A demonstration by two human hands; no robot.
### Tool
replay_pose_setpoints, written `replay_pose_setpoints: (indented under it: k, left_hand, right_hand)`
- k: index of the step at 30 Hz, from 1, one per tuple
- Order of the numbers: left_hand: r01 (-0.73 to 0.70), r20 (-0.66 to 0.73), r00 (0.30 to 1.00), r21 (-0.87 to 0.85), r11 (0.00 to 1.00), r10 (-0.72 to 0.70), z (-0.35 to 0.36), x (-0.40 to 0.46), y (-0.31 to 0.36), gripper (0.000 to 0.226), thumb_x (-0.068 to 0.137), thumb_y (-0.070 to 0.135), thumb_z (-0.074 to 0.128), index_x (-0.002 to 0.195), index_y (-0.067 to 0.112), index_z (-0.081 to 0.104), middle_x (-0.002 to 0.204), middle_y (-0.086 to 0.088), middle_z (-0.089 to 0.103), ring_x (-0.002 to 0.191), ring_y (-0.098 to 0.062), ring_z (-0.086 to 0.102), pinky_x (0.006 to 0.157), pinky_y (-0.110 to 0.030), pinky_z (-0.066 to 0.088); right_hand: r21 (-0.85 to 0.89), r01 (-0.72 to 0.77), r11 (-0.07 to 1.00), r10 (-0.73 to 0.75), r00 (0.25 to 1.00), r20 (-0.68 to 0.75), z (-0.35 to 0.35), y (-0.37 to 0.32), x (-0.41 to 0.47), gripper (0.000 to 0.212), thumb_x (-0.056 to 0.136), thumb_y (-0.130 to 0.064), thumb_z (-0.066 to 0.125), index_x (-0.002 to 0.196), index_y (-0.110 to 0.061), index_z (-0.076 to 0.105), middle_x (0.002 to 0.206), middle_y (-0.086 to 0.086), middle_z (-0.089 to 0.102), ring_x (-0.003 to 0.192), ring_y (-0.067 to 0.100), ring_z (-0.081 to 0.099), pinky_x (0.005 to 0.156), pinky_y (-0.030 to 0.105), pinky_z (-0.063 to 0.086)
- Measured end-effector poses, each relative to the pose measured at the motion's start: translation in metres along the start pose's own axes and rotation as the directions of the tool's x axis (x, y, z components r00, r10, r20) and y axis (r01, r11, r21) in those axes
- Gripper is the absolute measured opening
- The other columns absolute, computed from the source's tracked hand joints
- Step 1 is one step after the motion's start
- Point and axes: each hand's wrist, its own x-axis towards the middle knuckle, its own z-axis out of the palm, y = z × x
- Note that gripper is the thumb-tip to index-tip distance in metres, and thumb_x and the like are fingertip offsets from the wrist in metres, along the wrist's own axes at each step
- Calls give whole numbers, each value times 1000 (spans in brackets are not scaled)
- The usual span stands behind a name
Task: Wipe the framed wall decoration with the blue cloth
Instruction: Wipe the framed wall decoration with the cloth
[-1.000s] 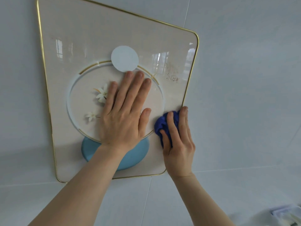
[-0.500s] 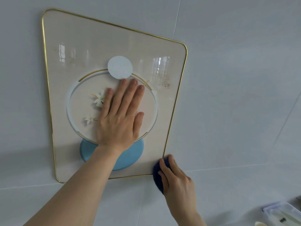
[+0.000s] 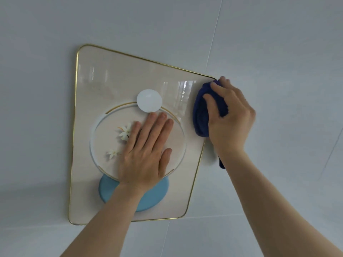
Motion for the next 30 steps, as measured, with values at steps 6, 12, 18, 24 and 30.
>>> replay_pose_setpoints:
  k: [6,12,18,24,30]
  left_hand:
    - [-1,-1,1000,-14,1000,1,0,0,0,64,104,41,23,163,18,18,172,-1,19,160,-19,14,130,-46,14]
    - [3,-9,1000,-69,998,-4,-1,1,-1,64,104,43,17,162,16,20,171,-2,22,159,-19,17,130,-46,15]
    - [10,-9,1000,-98,995,-11,-2,1,-1,66,104,44,15,162,14,21,170,-3,24,159,-19,19,130,-46,16]
    - [22,-3,1000,-98,995,-23,-4,0,0,65,103,43,21,162,14,20,171,-2,22,159,-18,17,130,-45,15]
    - [16,5,1000,-111,994,-15,-5,0,-1,64,102,40,28,162,17,23,171,-1,22,159,-18,17,131,-44,13]
  right_hand:
    - [-137,146,980,-140,989,55,43,3,-24,43,107,-23,49,148,-9,52,163,18,39,155,33,31,119,40,44]
    - [-118,209,971,-196,975,108,52,5,-32,49,107,-27,43,150,-4,47,165,23,33,158,35,20,124,56,32]
    - [-106,367,924,-350,925,148,50,15,-36,43,106,-19,54,144,1,54,158,27,40,152,42,34,122,61,33]
    - [-130,382,915,-360,918,167,41,24,-62,37,104,-10,61,140,-1,59,154,24,48,149,42,40,120,60,37]
    - [-190,375,907,-338,920,199,26,32,-85,44,97,6,64,140,-4,60,155,20,49,149,38,42,117,53,45]
